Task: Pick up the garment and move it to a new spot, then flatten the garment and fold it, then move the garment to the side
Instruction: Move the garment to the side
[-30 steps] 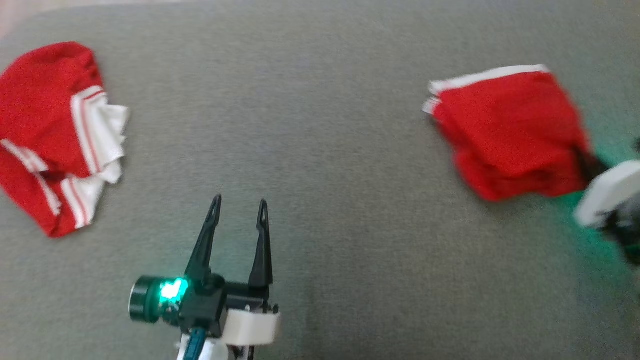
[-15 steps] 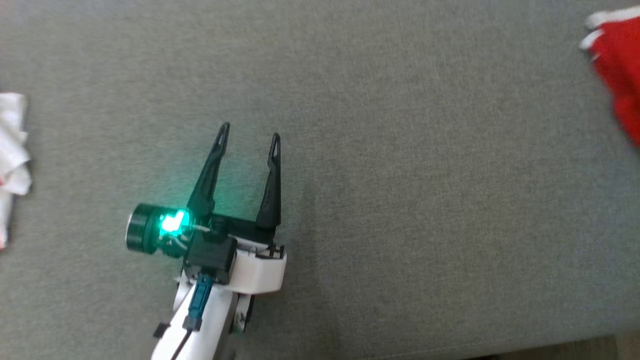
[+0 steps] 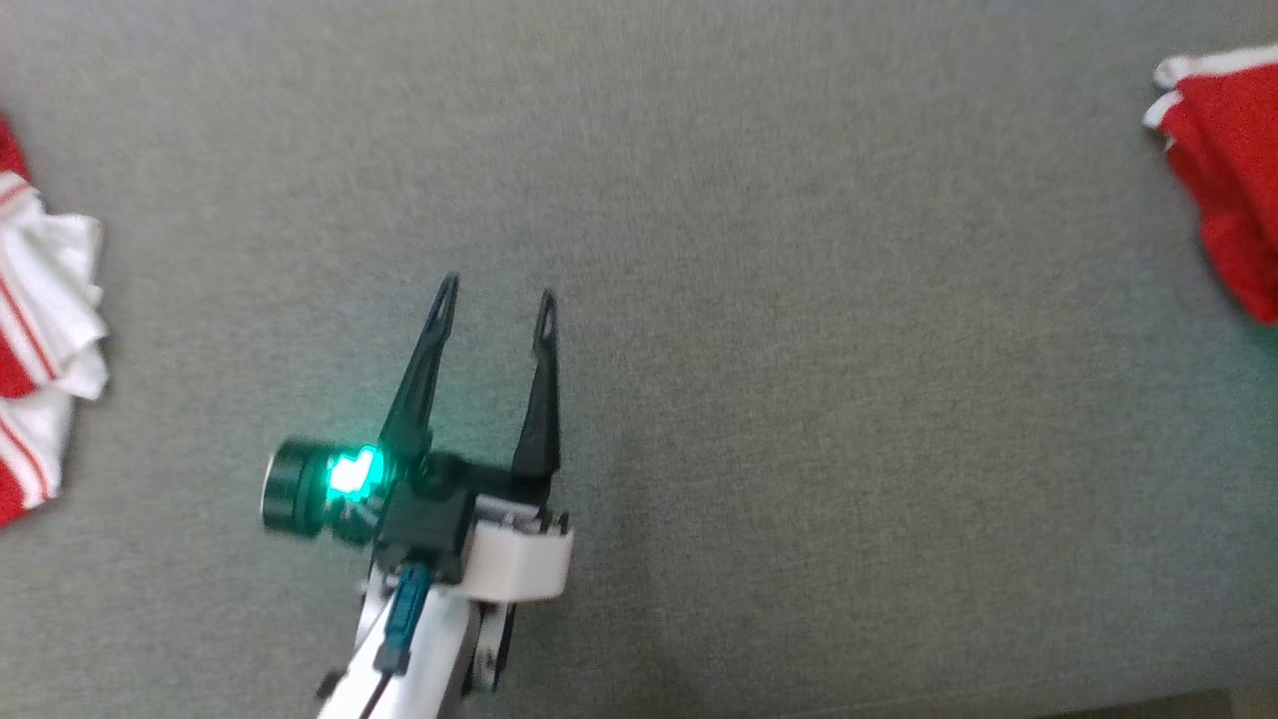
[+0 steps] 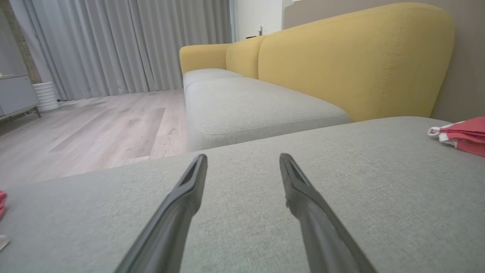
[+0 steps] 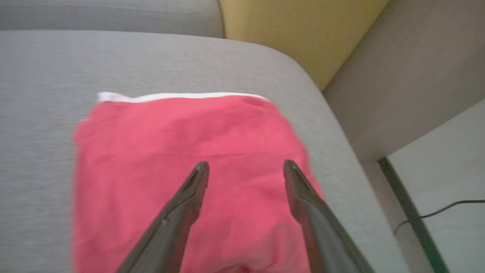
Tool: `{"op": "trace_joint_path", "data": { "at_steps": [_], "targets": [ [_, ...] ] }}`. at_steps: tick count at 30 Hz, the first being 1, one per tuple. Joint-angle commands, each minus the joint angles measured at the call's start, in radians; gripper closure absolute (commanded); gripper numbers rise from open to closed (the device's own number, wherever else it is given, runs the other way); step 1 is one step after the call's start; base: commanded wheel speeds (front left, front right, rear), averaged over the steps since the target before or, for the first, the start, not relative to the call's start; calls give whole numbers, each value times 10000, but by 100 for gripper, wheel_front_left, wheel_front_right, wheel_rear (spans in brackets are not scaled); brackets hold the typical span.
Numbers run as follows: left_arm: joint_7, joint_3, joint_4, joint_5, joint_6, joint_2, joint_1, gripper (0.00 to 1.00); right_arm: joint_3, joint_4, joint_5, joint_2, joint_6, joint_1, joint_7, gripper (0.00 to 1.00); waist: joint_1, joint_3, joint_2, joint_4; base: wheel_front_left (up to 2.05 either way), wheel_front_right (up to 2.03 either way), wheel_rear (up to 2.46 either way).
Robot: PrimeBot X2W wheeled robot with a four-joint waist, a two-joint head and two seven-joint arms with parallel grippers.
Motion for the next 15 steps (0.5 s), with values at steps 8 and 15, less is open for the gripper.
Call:
{"op": "trace_joint_path", "data": {
  "at_steps": [8,15],
  "targets": [
    [-51,1007,371,-873,30,43,1659,0,1554,-1890,251,2199,21,2349,-2045,0,2,-2678,0,430,0,0,0],
    [-51,1723,804,-1228,-166,25,2656,0,2155,-1813,245,3936,21,3729,-3795,0,2,-3976,0,678,0,0,0]
  ]
}}
